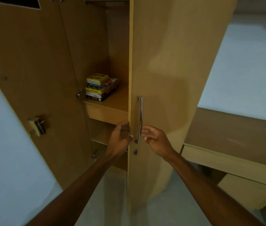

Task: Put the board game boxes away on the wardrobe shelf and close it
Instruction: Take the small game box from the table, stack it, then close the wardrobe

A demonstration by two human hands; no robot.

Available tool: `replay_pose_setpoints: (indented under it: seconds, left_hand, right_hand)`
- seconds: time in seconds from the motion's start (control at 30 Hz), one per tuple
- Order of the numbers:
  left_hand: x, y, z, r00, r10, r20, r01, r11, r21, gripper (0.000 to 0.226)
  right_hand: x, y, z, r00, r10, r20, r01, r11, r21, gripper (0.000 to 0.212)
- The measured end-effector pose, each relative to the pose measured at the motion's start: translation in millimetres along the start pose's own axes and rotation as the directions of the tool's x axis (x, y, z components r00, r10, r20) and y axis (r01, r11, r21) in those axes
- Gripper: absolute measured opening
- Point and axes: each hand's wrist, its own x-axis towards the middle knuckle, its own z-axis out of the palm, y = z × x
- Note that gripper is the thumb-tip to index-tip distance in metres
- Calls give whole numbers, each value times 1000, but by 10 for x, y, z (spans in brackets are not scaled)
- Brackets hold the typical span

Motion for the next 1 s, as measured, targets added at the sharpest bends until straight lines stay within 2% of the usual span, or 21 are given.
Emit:
replay_pose_setpoints:
  seconds: [0.17, 0.33, 0.57, 0.8, 1.0]
  left_hand:
    - [747, -136, -373, 996, 11, 93, -12, 1000, 13, 67]
    - [1423, -253, -586, 983, -43, 177, 38, 999, 35, 82]
    - [2244, -279, -635, 944, -152, 292, 165, 986, -23, 72]
    - [2992, -470, -536, 929, -215, 301, 244, 968, -59, 83]
    - [3309, -447, -464, 928, -222, 298, 231, 973, 4, 75]
  right_hand:
    - [714, -162, 275, 999, -20, 42, 22, 999, -37, 45]
    - [1356, -147, 500, 998, -21, 55, 22, 1000, -21, 64]
    - [2034, -30, 627, 1000, 13, 22, -12, 998, -58, 72]
    - [2700, 168, 544, 998, 65, 11, -65, 996, -55, 76]
    - [3067, 288, 438, 998, 60, 13, -59, 996, -61, 76]
